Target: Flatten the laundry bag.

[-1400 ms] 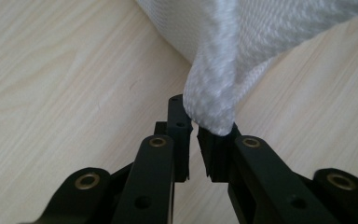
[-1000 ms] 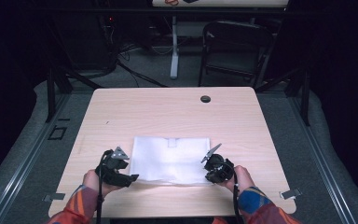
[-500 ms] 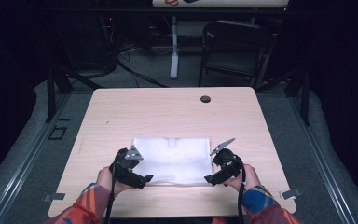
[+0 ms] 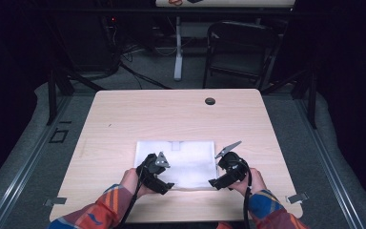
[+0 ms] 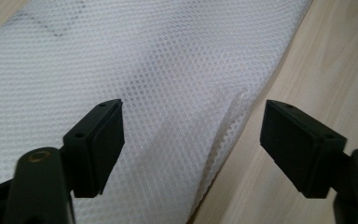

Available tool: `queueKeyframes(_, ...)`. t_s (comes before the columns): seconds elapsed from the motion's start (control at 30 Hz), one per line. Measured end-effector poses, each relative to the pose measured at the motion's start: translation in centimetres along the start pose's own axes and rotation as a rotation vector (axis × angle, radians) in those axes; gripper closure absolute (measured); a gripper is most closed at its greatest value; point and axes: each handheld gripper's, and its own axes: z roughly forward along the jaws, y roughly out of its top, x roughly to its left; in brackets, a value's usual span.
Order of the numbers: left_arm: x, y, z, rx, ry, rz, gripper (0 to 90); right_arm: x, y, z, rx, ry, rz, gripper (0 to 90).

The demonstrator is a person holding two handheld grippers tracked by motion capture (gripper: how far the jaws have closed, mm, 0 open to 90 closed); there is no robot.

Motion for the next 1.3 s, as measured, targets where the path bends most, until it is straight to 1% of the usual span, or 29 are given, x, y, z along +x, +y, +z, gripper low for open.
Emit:
queueKeyframes(0.03,0.0,0.1,0.2,0.003,-0.005,0.006,25.2,0.0,0.0,0.0,0.0,0.0,0.0,16.6)
queueKeyframes(0.07,-0.1,0.2,0.5,0.011,-0.004,0.012,26.8,-0.1,0.0,0.0,0.005,-0.005,-0.004,16.7)
queueKeyframes(0.1,-0.1,0.3,0.7,0.011,-0.011,0.018,31.4,-0.1,-0.1,0.1,0.003,-0.002,-0.004,17.6)
queueKeyframes(0.13,-0.2,0.3,0.9,0.017,-0.018,0.023,31.4,-0.1,-0.1,0.1,0.003,-0.002,-0.004,17.6)
queueKeyframes(0.17,-0.2,0.4,1.1,0.029,-0.02,0.029,36.6,-0.1,0.0,0.2,0.01,0.007,0.003,18.3)
queueKeyframes(0.2,-0.2,0.5,1.3,0.032,-0.026,0.04,36.6,-0.1,0.0,0.2,0.01,0.007,0.003,18.3)
queueKeyframes(0.23,-0.3,0.5,1.5,0.038,-0.037,0.041,40.1,-0.1,0.0,0.2,0.019,0.006,0.001,18.6)
queueKeyframes(0.27,-0.3,0.6,1.7,0.049,-0.036,0.049,41.8,-0.2,0.0,0.2,0.019,0.009,0.0,19.0)
queueKeyframes(0.33,-0.3,0.5,2.1,0.065,-0.042,0.064,48.6,-0.2,0.0,0.3,0.019,0.012,0.002,19.8)
queueKeyframes(0.43,-0.2,0.4,2.6,0.089,-0.062,0.076,55.6,-0.1,0.0,0.3,0.03,0.014,-0.002,21.2)
queueKeyframes(0.47,-0.2,0.4,2.8,0.092,-0.058,0.081,60.2,-0.1,0.0,0.4,0.032,0.014,-0.007,22.1)
queueKeyframes(0.5,-0.2,0.5,2.8,0.09,-0.06,0.087,62.3,0.0,0.0,0.5,0.02,0.027,0.004,22.4)
queueKeyframes(0.53,-0.1,0.5,2.8,0.087,-0.072,0.084,65.2,0.0,0.0,0.5,0.024,0.021,-0.001,23.0)
queueKeyframes(0.6,0.0,0.5,2.8,0.085,-0.077,0.079,66.4,0.0,0.0,0.5,0.022,0.021,-0.005,23.4)
queueKeyframes(0.73,0.2,0.4,2.9,0.078,-0.074,0.084,73.2,0.0,0.0,0.5,0.02,0.019,-0.005,24.4)
queueKeyframes(0.8,0.2,0.4,2.9,0.075,-0.07,0.083,79.5,0.0,0.0,0.5,0.019,0.019,-0.005,25.7)
queueKeyframes(0.83,0.2,0.4,2.9,0.073,-0.076,0.086,79.5,0.0,0.0,0.4,0.021,0.02,-0.007,26.6)
queueKeyframes(0.87,0.1,0.4,2.9,0.072,-0.069,0.087,80.4,0.0,0.0,0.4,0.03,0.016,-0.019,27.5)
queueKeyframes(0.9,0.1,0.5,2.9,0.073,-0.064,0.087,83.6,0.2,0.0,0.3,0.027,0.016,-0.013,31.4)
queueKeyframes(1.0,0.2,0.5,2.9,0.067,-0.064,0.086,85.2,0.3,0.1,0.2,0.025,0.024,-0.022,35.0)
queueKeyframes(1.03,0.2,0.6,2.9,0.061,-0.06,0.088,85.7,0.6,0.0,0.3,0.003,0.025,-0.011,37.3)
queueKeyframes(1.07,0.1,0.6,2.8,0.058,-0.056,0.089,86.1,0.6,0.1,0.2,0.019,0.029,-0.037,39.6)
queueKeyframes(1.1,0.1,0.6,2.8,0.057,-0.052,0.09,86.1,0.8,0.1,0.2,0.011,0.027,-0.032,42.8)
queueKeyframes(1.13,0.1,0.6,2.8,0.052,-0.05,0.088,86.4,1.1,0.2,0.1,0.004,0.033,-0.048,48.3)
queueKeyframes(1.17,0.1,0.6,2.7,0.05,-0.045,0.089,86.4,1.1,0.2,0.1,0.004,0.033,-0.048,48.3)
queueKeyframes(1.2,0.1,0.7,2.6,0.046,-0.042,0.089,86.4,1.3,0.2,0.0,0.004,0.031,-0.061,51.7)
queueKeyframes(1.23,0.1,0.7,2.6,0.039,-0.04,0.088,86.5,1.7,0.2,0.1,0.005,0.033,-0.073,58.3)
queueKeyframes(1.27,0.2,0.7,2.5,0.033,-0.034,0.087,86.5,1.7,0.2,0.1,0.005,0.033,-0.073,58.3)
queueKeyframes(1.3,0.2,0.7,2.4,0.029,-0.03,0.085,86.5,1.9,0.3,0.1,0.004,0.032,-0.084,62.7)
